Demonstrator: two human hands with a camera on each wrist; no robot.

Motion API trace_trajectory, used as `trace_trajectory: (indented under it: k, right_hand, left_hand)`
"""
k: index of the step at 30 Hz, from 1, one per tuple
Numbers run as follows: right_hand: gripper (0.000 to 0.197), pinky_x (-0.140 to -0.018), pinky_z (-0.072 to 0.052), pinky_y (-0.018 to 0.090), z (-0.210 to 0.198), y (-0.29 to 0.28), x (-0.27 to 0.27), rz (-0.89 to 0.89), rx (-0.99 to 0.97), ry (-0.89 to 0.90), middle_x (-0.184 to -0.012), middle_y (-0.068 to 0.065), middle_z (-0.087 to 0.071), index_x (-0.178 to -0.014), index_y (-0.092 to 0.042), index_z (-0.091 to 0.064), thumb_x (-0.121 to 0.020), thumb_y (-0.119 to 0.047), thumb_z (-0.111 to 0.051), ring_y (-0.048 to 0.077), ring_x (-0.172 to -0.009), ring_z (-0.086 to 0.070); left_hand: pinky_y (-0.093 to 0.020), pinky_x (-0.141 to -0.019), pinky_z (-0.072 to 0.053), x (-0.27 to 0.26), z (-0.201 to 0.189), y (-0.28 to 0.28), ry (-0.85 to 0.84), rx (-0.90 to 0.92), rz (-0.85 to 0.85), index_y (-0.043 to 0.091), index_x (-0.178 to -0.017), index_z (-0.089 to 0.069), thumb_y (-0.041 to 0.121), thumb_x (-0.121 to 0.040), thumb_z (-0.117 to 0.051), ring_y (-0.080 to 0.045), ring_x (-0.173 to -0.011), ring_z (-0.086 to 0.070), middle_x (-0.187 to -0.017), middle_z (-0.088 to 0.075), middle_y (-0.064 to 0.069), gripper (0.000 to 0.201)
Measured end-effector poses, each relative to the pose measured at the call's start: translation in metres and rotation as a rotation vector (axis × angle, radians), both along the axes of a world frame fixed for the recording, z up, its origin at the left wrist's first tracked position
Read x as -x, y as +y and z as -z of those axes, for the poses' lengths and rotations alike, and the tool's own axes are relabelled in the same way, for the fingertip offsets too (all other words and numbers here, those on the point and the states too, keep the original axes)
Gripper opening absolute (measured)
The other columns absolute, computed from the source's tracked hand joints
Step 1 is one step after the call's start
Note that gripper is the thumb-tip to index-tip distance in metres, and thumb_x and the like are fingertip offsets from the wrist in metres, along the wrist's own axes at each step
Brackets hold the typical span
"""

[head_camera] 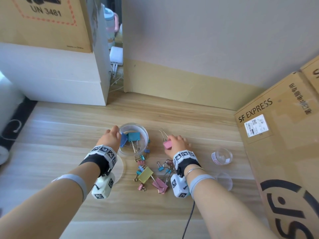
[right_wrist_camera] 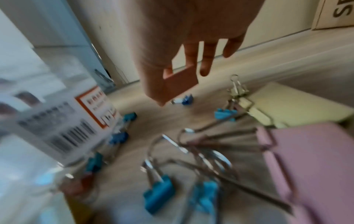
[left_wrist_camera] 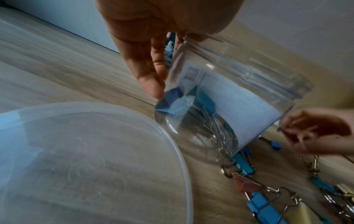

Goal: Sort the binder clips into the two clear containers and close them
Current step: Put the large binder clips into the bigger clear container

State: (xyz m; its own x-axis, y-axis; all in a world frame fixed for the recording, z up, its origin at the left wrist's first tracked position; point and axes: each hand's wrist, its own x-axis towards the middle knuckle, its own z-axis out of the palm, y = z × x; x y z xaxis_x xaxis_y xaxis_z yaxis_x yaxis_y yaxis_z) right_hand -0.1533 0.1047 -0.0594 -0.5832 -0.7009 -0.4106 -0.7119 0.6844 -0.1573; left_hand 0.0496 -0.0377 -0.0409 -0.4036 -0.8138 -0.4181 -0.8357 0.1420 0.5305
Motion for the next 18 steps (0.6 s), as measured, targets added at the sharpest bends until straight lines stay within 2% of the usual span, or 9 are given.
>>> trace_trajectory:
  k: [4,6,9,12,15,18]
  right_hand:
    - [0.04,-0.092,-0.045,0.036,-0.035,-0.02,-0.012,-0.102,0.371,-0.171,-0.118,-0.001,-0.057,-0.113,-0.026,-0.053,-0.078,-0.037,-0.068,0.019,-0.107,-0.052]
    - [0.038,-0.092,-0.045,0.035,-0.054,-0.031,-0.021,-0.211,0.455,-0.278,-0.115,-0.002,-0.059,-0.113,-0.025,-0.053,-0.079,-0.038,-0.066,0.017,-0.104,-0.053]
    - [0.036,-0.09,-0.045,0.035,-0.065,-0.042,-0.037,-0.468,0.33,-0.236,-0.11,-0.003,-0.062,-0.109,-0.027,-0.055,-0.079,-0.045,-0.064,0.018,-0.101,-0.053]
    - [0.042,-0.092,-0.038,0.036,-0.055,-0.047,-0.047,-0.629,0.159,-0.074,-0.113,-0.002,-0.062,-0.112,-0.03,-0.055,-0.078,-0.054,-0.061,0.022,-0.107,-0.047]
    - [0.046,-0.094,-0.031,0.04,-0.043,-0.053,-0.056,-0.651,0.094,0.02,-0.12,0.0,-0.059,-0.119,-0.031,-0.052,-0.08,-0.056,-0.056,0.024,-0.115,-0.039]
    - [0.048,-0.093,-0.029,0.041,-0.036,-0.056,-0.062,-0.62,0.06,0.047,-0.129,0.0,-0.055,-0.126,-0.034,-0.047,-0.084,-0.056,-0.052,0.025,-0.119,-0.036]
  left_hand:
    - [-0.035,-0.068,-0.039,-0.001,0.001,-0.001,0.002,0.001,-0.008,0.009,-0.11,-0.043,0.021,-0.096,-0.021,-0.03,-0.075,-0.051,-0.094,-0.048,-0.016,0.029]
    - [-0.036,-0.069,-0.039,0.0,0.001,-0.002,0.002,-0.014,-0.017,0.01,-0.11,-0.043,0.022,-0.097,-0.02,-0.03,-0.076,-0.05,-0.096,-0.05,-0.017,0.029]
    - [-0.039,-0.071,-0.041,0.001,-0.001,-0.001,0.007,-0.015,-0.006,0.01,-0.111,-0.043,0.022,-0.098,-0.02,-0.031,-0.081,-0.052,-0.106,-0.054,-0.022,0.029]
    - [-0.042,-0.078,-0.039,0.001,-0.003,0.0,-0.007,-0.007,0.04,0.004,-0.115,-0.044,0.015,-0.098,-0.022,-0.037,-0.1,-0.053,-0.114,-0.052,-0.024,0.031]
    - [-0.035,-0.074,-0.034,0.0,0.002,-0.003,0.017,-0.024,0.002,0.007,-0.113,-0.045,0.022,-0.098,-0.02,-0.039,-0.098,-0.055,-0.111,-0.053,-0.027,0.032]
    - [-0.035,-0.073,-0.034,0.0,0.006,-0.003,0.007,-0.027,-0.004,0.008,-0.112,-0.044,0.023,-0.098,-0.02,-0.039,-0.096,-0.055,-0.11,-0.053,-0.026,0.032]
